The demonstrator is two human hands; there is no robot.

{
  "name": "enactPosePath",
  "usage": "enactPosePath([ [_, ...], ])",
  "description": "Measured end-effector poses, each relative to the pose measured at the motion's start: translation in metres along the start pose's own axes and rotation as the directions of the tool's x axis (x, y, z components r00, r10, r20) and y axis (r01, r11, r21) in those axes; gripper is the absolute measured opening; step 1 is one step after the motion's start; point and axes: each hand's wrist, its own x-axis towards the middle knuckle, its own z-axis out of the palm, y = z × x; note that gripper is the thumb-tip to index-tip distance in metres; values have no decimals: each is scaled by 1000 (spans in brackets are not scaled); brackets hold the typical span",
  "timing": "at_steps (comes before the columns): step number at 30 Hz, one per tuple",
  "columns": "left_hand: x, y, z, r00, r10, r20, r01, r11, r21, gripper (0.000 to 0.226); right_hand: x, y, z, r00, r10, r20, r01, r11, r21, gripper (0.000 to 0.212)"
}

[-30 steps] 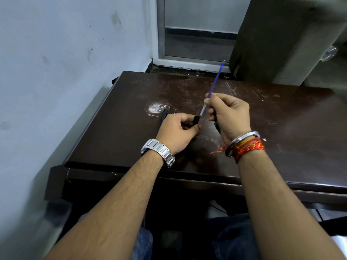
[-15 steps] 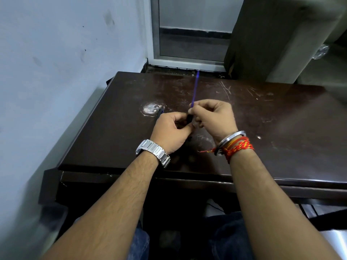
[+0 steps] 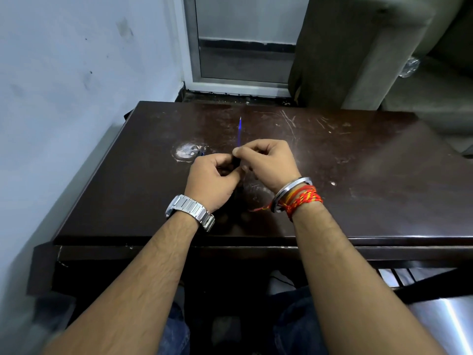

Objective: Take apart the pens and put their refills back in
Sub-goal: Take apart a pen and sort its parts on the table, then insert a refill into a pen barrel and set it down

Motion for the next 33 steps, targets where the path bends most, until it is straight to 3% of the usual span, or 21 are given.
enactPosePath([
  [4, 0, 0, 1, 1000, 8, -15, -8, 1000, 15, 15, -1, 0, -1, 1000, 4, -12, -4, 999, -36, 10],
  [9, -1, 1, 3, 1000, -22, -6, 22, 1000, -21, 15, 0, -3, -3, 993, -20, -115, 34, 992, 121, 12],
  [14, 2, 2, 2, 999, 6, -49, -6, 1000, 5, 10, -4, -2, -5, 1000, -4, 15, 5, 1000, -2, 12],
  [18, 3, -1, 1, 994, -33, -107, 31, 999, -23, 18, 2, -2, -14, 980, 132, -149, -124, 990, 60, 21],
  [21, 4, -4, 0, 990, -72, -119, 63, 995, -76, 14, 7, 5, -27, 954, 170, -246, -213, 963, -162, 26],
  [24, 4, -5, 0, 987, -98, -124, 82, 989, -127, 11, 5, 12, -38, 967, 153, -203, -228, 874, -429, 31],
  [28, 5, -7, 1, 987, -98, -128, 85, 991, -102, 7, 8, 20, -43, 969, 205, -137, -246, 771, -587, 15],
  [33, 3, -7, 3, 990, -105, -92, 96, 990, -100, 10, 11, 24, -36, 962, 232, -145, -268, 693, -669, 26],
])
